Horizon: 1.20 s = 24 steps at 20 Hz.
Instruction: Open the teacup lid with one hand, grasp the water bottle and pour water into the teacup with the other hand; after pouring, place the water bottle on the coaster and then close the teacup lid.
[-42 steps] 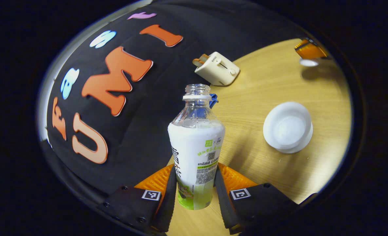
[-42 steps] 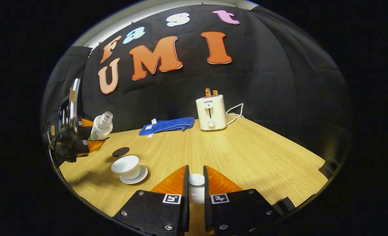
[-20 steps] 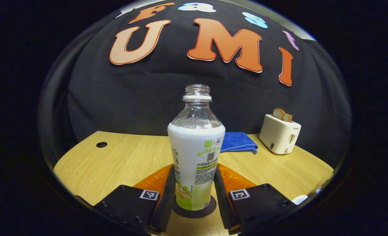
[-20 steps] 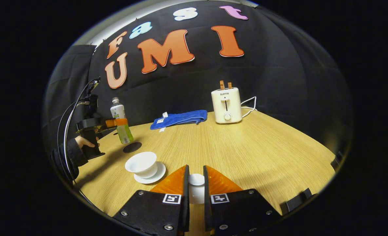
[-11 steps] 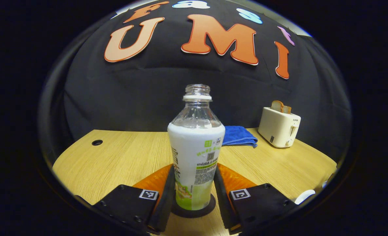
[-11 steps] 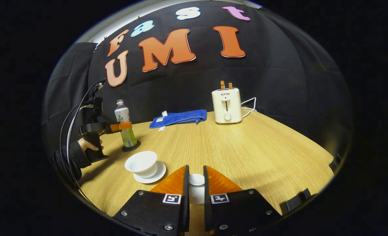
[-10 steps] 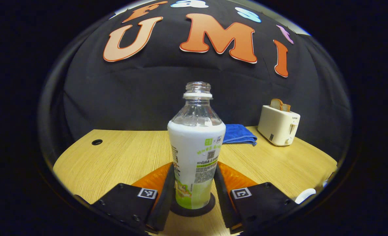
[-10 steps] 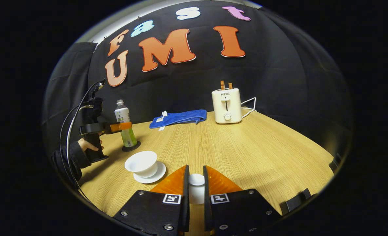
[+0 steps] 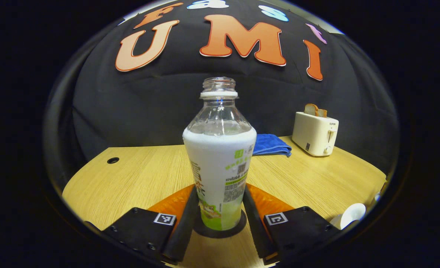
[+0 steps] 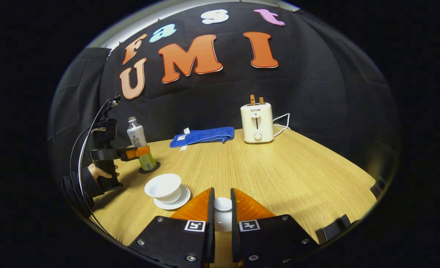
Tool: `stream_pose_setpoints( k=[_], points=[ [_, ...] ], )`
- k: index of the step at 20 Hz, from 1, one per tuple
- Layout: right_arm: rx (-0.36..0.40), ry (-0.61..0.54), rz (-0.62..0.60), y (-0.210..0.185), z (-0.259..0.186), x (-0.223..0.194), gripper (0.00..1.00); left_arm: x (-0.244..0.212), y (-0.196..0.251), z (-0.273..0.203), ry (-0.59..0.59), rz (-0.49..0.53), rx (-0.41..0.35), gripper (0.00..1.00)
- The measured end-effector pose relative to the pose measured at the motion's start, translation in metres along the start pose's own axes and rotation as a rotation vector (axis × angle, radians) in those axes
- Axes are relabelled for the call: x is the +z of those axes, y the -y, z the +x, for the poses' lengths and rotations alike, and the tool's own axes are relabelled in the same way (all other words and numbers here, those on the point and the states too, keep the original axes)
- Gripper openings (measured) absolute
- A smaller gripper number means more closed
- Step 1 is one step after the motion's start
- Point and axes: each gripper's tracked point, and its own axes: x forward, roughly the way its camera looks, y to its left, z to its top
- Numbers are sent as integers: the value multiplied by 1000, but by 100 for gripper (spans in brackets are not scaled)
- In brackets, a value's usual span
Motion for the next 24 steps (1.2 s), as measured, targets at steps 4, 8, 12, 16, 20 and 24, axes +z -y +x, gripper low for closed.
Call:
stream_pose_setpoints(
  k=[4,8,12,16,20,24],
  points=[
    [9,7,-16,-13,-2,8,18,-11,4,-26,-8,-29,-29,86],
    [46,31,-40,-42,3,24,18,-31,-4,-66,-25,-36,-6,98],
    [105,31,-77,-81,18,28,18,-42,-27,-109,-13,-59,54,98],
    [139,23,-97,-113,36,27,18,-47,-52,-138,31,-107,106,98],
    [132,20,-130,-129,54,22,18,-42,-79,-150,81,-53,178,96],
    [111,31,-165,-136,62,20,18,-35,-87,-157,127,-49,205,98]
  ],
)
